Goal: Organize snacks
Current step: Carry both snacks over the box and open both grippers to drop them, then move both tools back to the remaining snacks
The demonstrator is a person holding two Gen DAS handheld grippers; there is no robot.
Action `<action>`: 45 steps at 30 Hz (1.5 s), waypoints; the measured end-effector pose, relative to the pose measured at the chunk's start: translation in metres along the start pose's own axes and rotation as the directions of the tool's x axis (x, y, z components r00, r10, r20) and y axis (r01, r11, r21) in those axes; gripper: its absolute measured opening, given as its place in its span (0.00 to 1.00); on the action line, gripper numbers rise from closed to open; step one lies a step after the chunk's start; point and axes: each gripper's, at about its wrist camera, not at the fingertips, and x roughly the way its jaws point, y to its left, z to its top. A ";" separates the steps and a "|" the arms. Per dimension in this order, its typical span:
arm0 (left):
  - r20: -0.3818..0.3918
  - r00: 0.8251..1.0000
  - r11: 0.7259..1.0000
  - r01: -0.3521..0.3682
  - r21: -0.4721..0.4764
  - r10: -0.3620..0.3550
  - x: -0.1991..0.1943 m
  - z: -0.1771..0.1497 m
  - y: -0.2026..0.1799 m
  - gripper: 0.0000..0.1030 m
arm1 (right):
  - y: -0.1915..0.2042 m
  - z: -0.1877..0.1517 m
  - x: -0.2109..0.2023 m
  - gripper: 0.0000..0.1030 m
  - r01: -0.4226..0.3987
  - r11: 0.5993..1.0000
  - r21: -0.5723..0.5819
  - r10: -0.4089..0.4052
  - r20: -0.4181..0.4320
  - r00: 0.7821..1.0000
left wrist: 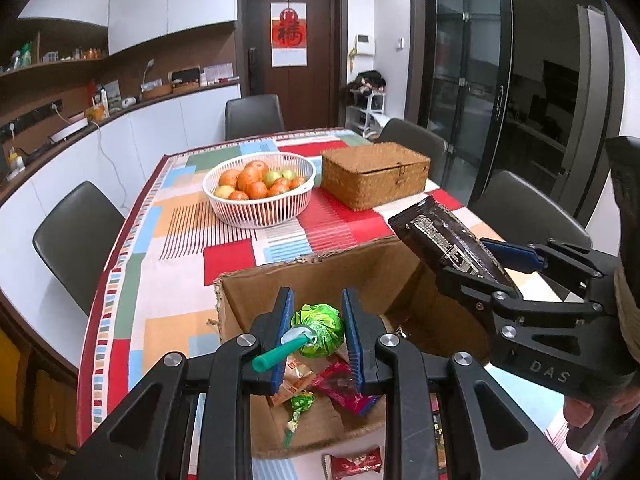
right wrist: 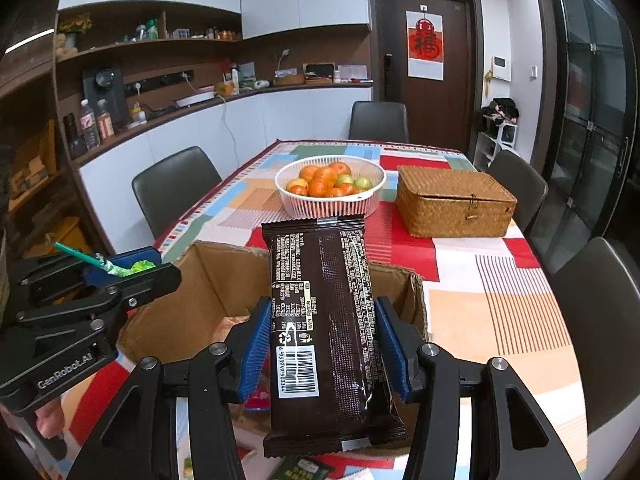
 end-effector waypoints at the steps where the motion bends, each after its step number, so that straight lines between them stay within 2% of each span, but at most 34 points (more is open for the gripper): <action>1: -0.006 1.000 1.000 0.000 0.002 0.000 0.002 0.000 0.000 0.25 | 0.000 0.000 0.003 0.50 0.002 1.000 -0.003 -0.002 -0.005 1.000; 3: -0.026 1.000 1.000 -0.003 0.011 0.003 0.008 0.002 -0.002 0.25 | 0.000 0.001 0.007 0.50 0.003 1.000 -0.006 -0.003 -0.013 1.000; 5: -0.025 0.999 0.999 -0.045 0.019 0.046 0.009 0.003 -0.004 0.46 | 0.002 0.001 0.008 0.50 0.002 1.000 -0.012 -0.002 -0.014 1.000; 6: -0.008 0.997 0.997 -0.072 0.017 0.072 0.006 0.001 -0.005 0.62 | 0.003 0.001 0.009 0.51 0.002 1.000 -0.017 -0.002 -0.011 1.000; 7: 0.003 0.997 0.997 -0.077 0.014 0.077 0.003 0.000 -0.004 0.63 | 0.003 0.000 0.009 0.55 0.006 1.000 -0.019 -0.006 -0.005 1.000; 8: 0.012 0.997 0.997 -0.079 0.010 0.079 -0.001 -0.001 -0.004 0.63 | 0.002 0.000 0.008 0.63 0.021 1.000 -0.012 -0.021 -0.005 1.000; 14: 0.054 0.995 0.996 -0.085 -0.007 0.085 -0.032 -0.010 -0.006 0.63 | 0.003 -0.006 -0.019 0.63 0.062 0.998 0.021 -0.063 0.065 0.996; 19: 0.086 0.992 0.995 -0.096 0.005 0.095 -0.060 -0.021 -0.013 0.64 | 0.011 -0.019 -0.047 0.63 0.057 0.998 0.013 -0.058 0.113 0.992; 25: 0.131 0.980 0.989 -0.147 -0.012 0.147 -0.094 -0.045 -0.020 0.67 | 0.017 -0.038 -0.069 0.63 0.048 0.999 0.004 -0.048 0.116 0.992; 28: 0.128 0.979 0.988 -0.154 -0.027 0.156 -0.104 -0.055 -0.023 0.67 | 0.016 -0.048 -0.079 0.63 0.066 0.998 0.018 -0.068 0.117 0.991; 31: 0.113 0.981 0.987 -0.153 -0.046 0.158 -0.110 -0.068 -0.026 0.69 | 0.015 -0.056 -0.086 0.66 0.079 0.996 0.029 -0.082 0.116 0.990; 36: 0.042 0.989 0.986 -0.137 -0.098 0.141 -0.105 -0.091 -0.029 0.70 | 0.012 -0.076 -0.094 0.66 0.133 0.991 0.020 -0.135 0.095 0.986; 41: -0.040 0.990 0.986 -0.141 -0.085 0.138 -0.092 -0.115 -0.035 0.70 | 0.009 -0.097 -0.091 0.66 0.169 0.985 -0.013 -0.169 0.032 0.985; 45: -0.111 0.983 0.984 -0.158 -0.077 0.149 -0.077 -0.135 -0.037 0.70 | 0.005 -0.116 -0.084 0.66 0.202 0.979 -0.029 -0.203 -0.035 0.979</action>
